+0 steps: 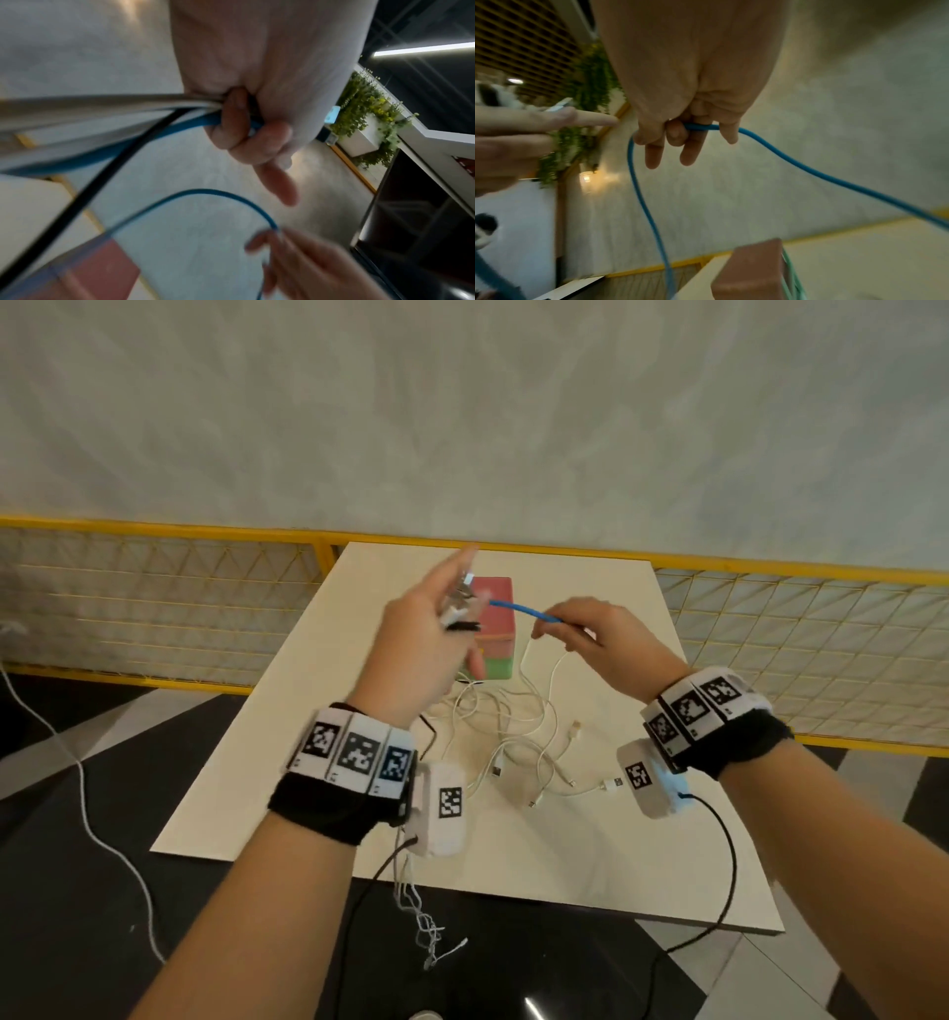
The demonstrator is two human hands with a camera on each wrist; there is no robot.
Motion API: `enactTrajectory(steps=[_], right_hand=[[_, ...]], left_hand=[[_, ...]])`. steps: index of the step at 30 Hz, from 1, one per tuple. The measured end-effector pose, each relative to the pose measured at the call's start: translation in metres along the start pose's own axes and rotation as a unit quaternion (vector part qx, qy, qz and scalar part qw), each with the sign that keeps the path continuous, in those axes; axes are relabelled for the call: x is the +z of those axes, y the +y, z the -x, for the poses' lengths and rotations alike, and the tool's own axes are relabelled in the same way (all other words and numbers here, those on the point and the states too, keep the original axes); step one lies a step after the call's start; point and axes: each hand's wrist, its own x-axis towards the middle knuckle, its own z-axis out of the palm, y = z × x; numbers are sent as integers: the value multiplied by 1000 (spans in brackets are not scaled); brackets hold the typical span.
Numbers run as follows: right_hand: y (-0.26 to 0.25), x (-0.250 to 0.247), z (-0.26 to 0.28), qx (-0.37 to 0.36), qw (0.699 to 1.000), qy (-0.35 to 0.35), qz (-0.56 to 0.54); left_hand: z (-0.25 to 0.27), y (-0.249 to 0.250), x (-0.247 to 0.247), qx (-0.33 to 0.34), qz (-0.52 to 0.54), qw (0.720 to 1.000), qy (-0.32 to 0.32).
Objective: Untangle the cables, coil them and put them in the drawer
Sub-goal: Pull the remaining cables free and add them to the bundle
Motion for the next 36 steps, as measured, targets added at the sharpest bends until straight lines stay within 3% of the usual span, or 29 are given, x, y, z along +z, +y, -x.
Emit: enactTrajectory(steps=[4, 6, 9, 13, 17, 22, 25, 28, 32, 36], right_hand=[[-26, -20, -19, -81, 994, 12, 66], [-37, -32, -14, -83, 993, 47, 75], [-54, -47, 7, -23, 997, 63, 47], [-76, -50, 40, -41, 993, 17, 109], [-88, -29, 67, -33, 990, -68, 117], [-92, 16, 92, -38, 972, -193, 126], [-91, 29, 98, -17, 965, -229, 127], [-95, 34, 99, -10, 973, -211, 89], [-110, 33, 98, -9, 994, -97, -43], [-134, 35, 92, -33, 968, -67, -241]], left_hand=[[-6, 2, 18, -21, -71, 995, -74], [-7, 0, 11, -34, -51, 997, -50], [2, 2, -7, -12, -8, 1000, 0], [16, 13, -22, 18, 83, 996, 5], [26, 15, -22, 40, 111, 993, -1], [41, 14, -24, 20, 129, 990, -47], [49, 19, -25, 34, 127, 989, -71], [57, 24, -27, 62, 130, 986, -87], [64, 31, -24, 113, 93, 982, -122], [67, 41, -17, 128, 30, 980, -150]])
